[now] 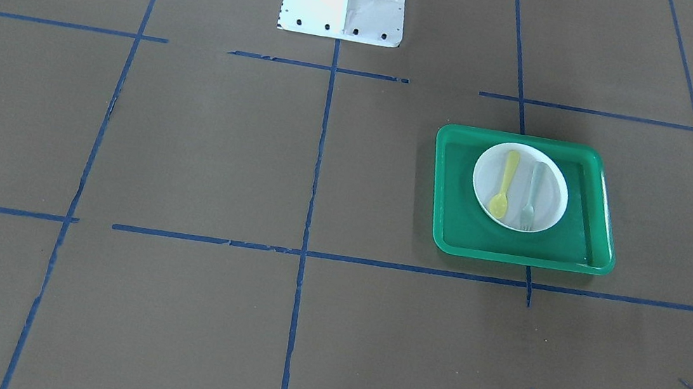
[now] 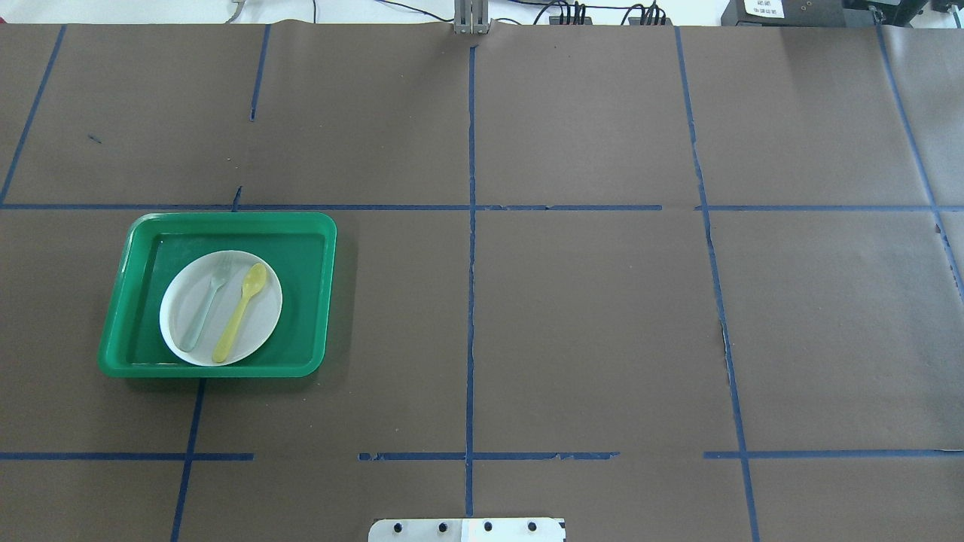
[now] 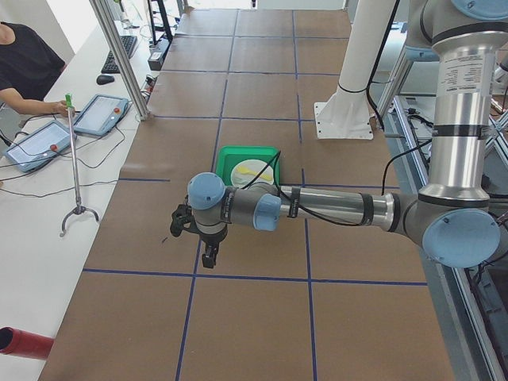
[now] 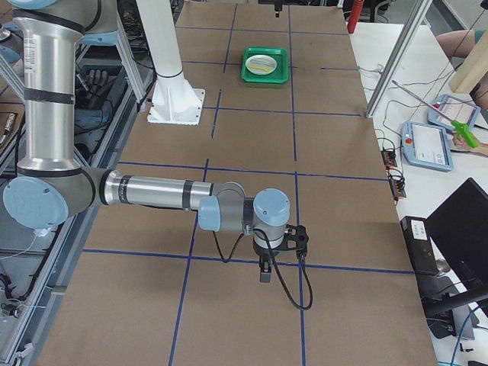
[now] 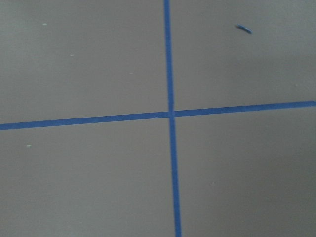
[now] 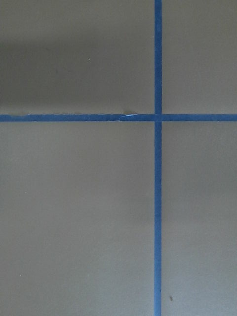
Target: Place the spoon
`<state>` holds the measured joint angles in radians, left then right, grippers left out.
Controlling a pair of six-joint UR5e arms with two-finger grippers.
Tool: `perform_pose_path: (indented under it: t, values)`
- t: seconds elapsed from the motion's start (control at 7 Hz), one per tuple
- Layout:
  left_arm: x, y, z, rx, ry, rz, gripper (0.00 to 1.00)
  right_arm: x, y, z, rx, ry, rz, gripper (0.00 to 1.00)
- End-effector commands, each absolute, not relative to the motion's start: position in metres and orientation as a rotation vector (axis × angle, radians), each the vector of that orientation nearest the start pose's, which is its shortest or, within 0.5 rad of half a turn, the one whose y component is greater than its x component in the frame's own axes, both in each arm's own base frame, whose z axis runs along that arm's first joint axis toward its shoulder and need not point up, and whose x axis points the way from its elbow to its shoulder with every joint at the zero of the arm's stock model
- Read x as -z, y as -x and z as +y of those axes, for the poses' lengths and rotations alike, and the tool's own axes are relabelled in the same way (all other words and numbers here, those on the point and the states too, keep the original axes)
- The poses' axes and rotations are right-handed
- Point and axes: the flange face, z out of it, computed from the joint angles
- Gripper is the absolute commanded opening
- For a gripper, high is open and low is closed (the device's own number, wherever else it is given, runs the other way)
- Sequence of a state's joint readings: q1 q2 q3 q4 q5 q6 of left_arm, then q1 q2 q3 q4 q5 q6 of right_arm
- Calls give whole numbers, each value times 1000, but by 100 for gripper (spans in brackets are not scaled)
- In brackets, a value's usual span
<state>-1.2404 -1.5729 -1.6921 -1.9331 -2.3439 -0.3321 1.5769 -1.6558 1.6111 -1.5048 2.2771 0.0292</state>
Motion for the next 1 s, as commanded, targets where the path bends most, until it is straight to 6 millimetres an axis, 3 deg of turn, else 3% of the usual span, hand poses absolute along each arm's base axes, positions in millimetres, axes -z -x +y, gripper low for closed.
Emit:
perform_pose_path:
  t: [0.0, 0.14, 0.29, 0.71, 0.86]
  values:
    - [-483, -209, -484, -253, -252, 892, 90, -677, -71, -456, -26, -12, -707, 100]
    - [-472, -240, -469, -269, -217, 913, 84, -677, -71, -457, -26, -12, -707, 100]
    - [-453, -264, -468, -281, -211, 936, 81, -677, -72, -457, -26, -12, -706, 100]
    - [-433, -352, -447, -301, -160, 933, 78, -678, -72, -456, -27, -11, -706, 100]
    - [-431, -368, -447, -313, -150, 935, 76, -676, -71, -457, -26, -14, -707, 100]
